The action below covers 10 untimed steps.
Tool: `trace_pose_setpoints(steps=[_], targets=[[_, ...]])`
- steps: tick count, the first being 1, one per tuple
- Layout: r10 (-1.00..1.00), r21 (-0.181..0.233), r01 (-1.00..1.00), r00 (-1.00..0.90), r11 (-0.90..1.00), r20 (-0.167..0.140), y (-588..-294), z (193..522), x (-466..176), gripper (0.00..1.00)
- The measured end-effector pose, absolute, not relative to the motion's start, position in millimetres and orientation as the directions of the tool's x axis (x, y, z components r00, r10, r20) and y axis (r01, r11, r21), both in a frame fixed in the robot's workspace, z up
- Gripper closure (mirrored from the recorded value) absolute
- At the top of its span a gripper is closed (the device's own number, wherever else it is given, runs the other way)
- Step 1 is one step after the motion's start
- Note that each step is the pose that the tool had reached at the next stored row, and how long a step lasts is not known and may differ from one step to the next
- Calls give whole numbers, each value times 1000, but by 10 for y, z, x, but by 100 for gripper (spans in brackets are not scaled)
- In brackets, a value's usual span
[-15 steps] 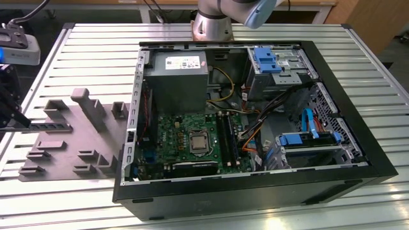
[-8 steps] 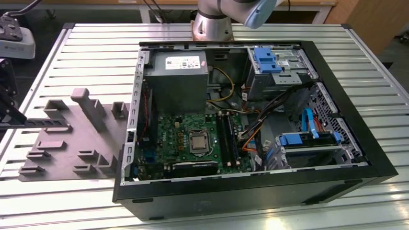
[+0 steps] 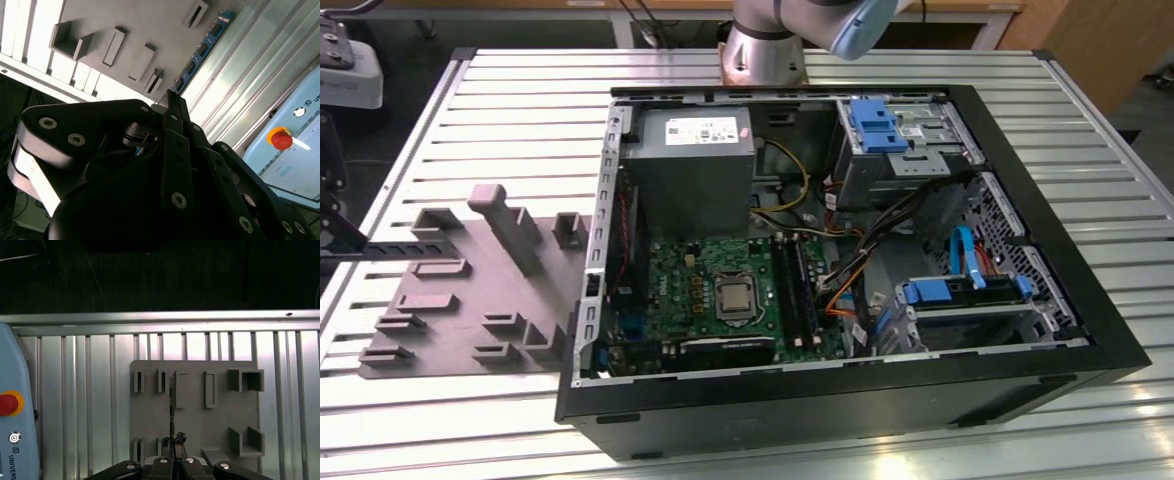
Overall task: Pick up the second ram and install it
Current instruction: 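Pick up the second ram and move it above second insertion slot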
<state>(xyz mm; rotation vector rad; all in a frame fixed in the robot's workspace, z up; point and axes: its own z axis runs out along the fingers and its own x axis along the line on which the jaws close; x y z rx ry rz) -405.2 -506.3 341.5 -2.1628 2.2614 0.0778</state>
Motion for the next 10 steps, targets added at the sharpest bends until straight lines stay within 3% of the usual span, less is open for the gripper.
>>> trace_pose_setpoints(steps=[10], targets=[[-998,28,-999,-45,44,-43,-5063,3573,-4052,89]])
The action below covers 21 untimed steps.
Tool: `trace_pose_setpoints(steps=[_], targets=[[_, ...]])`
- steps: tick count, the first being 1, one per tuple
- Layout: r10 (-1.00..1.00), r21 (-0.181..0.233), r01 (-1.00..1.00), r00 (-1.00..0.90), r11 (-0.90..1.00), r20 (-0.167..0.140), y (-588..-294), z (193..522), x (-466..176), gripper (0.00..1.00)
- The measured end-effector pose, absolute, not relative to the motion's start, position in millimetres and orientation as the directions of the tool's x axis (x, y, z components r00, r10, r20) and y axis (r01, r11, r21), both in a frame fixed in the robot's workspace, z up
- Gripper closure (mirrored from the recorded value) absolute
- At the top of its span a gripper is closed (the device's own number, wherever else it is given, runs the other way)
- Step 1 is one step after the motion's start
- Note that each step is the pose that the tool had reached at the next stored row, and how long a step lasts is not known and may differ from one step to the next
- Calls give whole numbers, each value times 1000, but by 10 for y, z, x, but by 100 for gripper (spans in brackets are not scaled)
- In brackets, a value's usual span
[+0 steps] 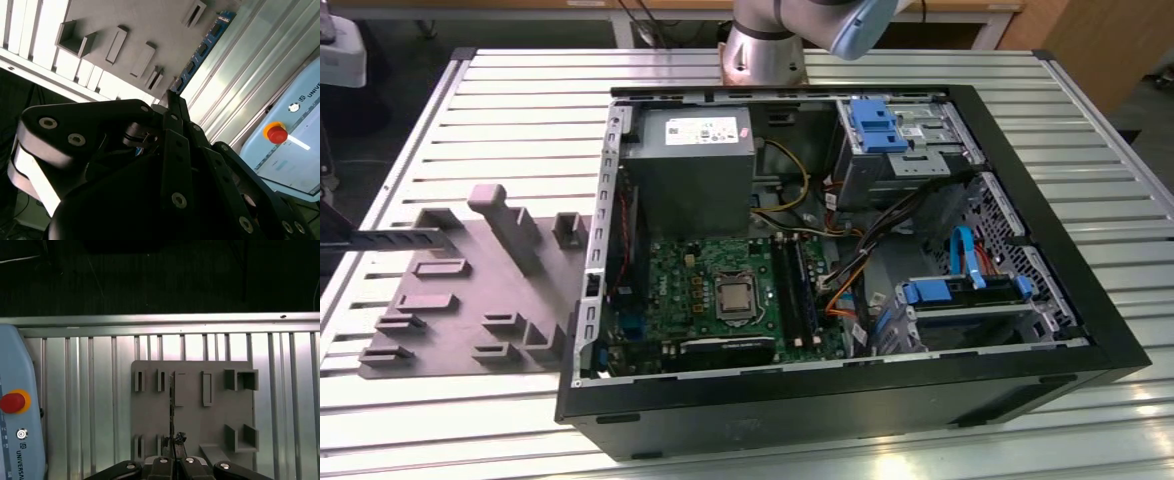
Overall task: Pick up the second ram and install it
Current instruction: 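Pick up the second ram and move it above second insertion slot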
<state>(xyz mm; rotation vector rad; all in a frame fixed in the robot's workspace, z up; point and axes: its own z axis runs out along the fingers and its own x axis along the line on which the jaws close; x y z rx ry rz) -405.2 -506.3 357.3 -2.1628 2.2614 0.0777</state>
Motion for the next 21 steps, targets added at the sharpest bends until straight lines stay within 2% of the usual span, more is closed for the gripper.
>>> trace_pose_setpoints(steps=[21], targets=[[-998,28,-999,-45,44,-43,-5063,3810,-4052,89]])
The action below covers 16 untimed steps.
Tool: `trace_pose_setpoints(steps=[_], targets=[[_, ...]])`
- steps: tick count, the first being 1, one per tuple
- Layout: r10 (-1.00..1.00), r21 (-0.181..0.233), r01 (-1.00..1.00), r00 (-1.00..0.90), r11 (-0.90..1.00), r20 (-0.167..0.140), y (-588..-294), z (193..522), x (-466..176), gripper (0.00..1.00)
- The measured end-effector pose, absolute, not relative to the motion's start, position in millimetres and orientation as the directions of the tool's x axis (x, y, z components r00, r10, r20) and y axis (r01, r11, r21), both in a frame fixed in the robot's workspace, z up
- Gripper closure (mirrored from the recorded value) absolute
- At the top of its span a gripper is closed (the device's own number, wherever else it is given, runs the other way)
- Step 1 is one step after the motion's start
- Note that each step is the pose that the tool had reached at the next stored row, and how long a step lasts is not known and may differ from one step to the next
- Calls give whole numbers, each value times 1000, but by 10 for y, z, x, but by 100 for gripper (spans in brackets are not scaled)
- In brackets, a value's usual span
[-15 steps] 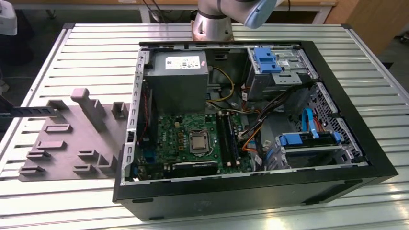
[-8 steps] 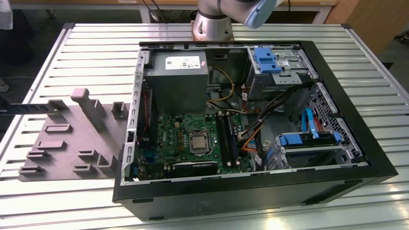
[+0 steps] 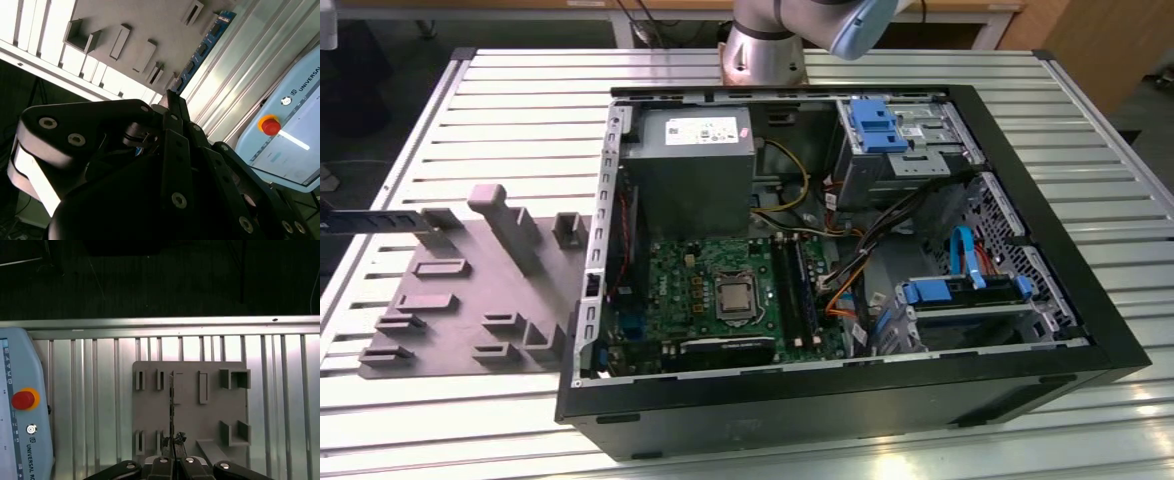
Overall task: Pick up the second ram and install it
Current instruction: 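Pick up the second ram and move it above second insertion slot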
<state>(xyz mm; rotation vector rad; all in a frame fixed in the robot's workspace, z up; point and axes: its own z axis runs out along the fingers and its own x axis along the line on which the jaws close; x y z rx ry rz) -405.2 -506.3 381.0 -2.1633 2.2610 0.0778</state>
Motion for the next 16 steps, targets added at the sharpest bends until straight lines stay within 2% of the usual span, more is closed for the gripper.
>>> trace_pose_setpoints(steps=[16], targets=[[-998,28,-999,-44,43,-43,-5062,3928,-4051,89]])
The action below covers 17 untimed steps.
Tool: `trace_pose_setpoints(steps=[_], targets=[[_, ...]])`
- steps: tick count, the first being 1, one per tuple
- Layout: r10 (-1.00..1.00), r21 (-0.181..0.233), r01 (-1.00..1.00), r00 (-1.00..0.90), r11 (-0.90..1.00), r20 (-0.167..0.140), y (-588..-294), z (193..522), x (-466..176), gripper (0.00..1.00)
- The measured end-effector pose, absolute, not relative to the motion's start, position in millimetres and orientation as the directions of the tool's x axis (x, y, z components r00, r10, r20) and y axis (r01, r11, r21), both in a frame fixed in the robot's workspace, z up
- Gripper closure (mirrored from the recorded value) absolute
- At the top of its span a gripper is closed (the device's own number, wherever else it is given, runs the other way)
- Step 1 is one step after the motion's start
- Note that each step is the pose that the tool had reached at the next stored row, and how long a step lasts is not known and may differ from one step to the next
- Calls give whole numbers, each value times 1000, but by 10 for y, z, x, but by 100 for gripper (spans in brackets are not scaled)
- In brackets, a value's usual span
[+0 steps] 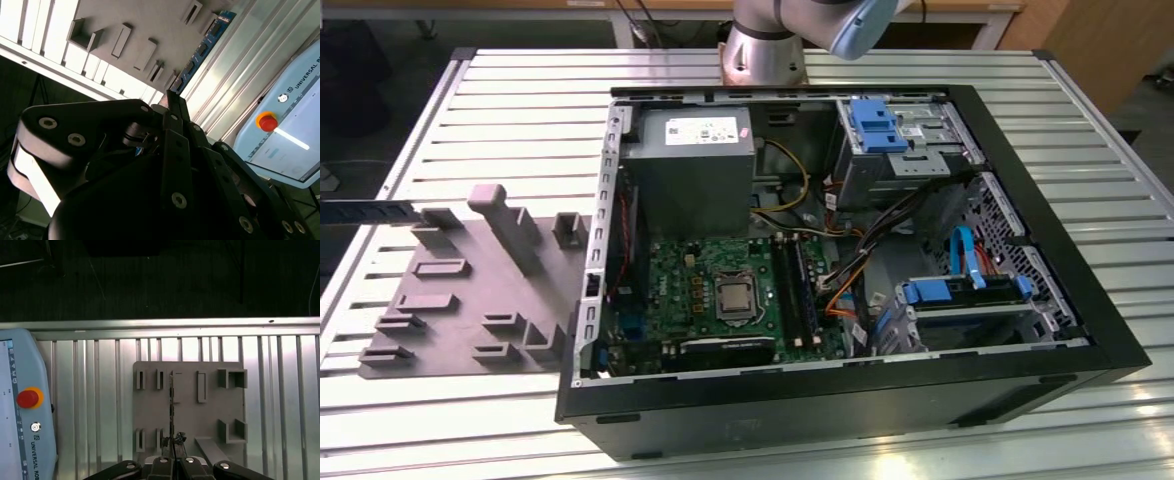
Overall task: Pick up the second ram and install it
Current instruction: 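Pick up the second ram and move it above second insertion slot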
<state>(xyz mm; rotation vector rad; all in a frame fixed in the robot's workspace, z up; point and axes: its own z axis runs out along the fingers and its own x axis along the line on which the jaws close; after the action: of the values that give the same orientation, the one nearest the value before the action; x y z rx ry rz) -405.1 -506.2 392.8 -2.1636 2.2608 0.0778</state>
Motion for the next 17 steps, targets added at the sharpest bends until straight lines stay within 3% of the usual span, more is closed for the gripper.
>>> trace_pose_setpoints(steps=[17], targets=[[-998,28,-999,-44,43,-43,-5063,4062,-4052,89]])
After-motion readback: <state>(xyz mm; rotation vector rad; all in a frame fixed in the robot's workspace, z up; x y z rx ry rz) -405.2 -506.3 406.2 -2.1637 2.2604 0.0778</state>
